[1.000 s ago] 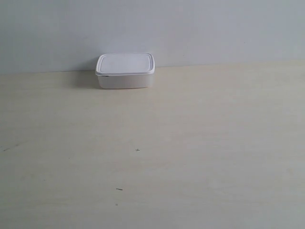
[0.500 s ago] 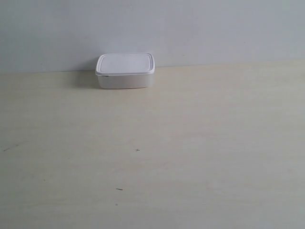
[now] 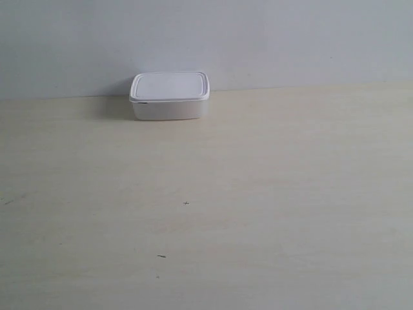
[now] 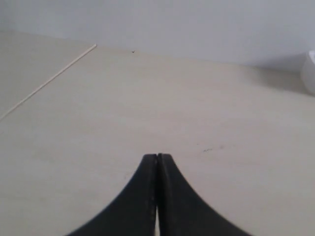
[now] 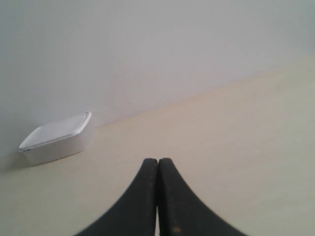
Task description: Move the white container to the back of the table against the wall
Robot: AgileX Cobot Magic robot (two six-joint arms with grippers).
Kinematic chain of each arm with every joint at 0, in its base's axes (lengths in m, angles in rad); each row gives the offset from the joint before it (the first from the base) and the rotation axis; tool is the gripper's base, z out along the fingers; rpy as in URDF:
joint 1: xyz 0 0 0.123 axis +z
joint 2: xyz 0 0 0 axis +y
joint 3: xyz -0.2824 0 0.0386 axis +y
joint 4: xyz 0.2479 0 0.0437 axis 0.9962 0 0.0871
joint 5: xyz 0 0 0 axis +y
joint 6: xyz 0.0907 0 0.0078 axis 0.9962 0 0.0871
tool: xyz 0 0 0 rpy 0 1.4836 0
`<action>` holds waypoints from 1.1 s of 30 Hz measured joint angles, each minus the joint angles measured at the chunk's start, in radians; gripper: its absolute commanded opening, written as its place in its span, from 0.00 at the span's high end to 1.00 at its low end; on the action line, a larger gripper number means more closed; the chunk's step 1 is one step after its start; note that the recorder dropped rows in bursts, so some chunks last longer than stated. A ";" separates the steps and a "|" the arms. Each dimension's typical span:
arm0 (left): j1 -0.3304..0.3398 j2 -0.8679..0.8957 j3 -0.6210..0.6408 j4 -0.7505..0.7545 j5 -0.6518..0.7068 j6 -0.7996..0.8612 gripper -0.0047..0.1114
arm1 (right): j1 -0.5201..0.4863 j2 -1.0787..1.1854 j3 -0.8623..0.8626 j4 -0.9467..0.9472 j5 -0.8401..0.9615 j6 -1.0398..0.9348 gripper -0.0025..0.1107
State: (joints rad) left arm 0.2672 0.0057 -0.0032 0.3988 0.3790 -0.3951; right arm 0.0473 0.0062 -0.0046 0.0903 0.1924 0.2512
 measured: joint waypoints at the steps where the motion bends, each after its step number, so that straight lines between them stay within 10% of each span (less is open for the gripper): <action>1: 0.000 0.000 0.000 -0.003 0.002 0.067 0.96 | 0.000 0.000 0.000 0.000 0.003 -0.025 0.98; 15: 0.000 0.000 0.000 -0.165 0.011 0.234 0.96 | 0.000 0.000 0.000 0.164 0.117 -0.251 0.98; 33: 0.000 0.000 0.000 -0.168 0.011 0.238 0.96 | -0.010 0.000 0.000 -0.123 0.119 -0.251 0.98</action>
State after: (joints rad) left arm 0.2672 0.0057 -0.0032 0.2304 0.3904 -0.1570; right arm 0.0368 0.0062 -0.0046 -0.0327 0.3112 0.0000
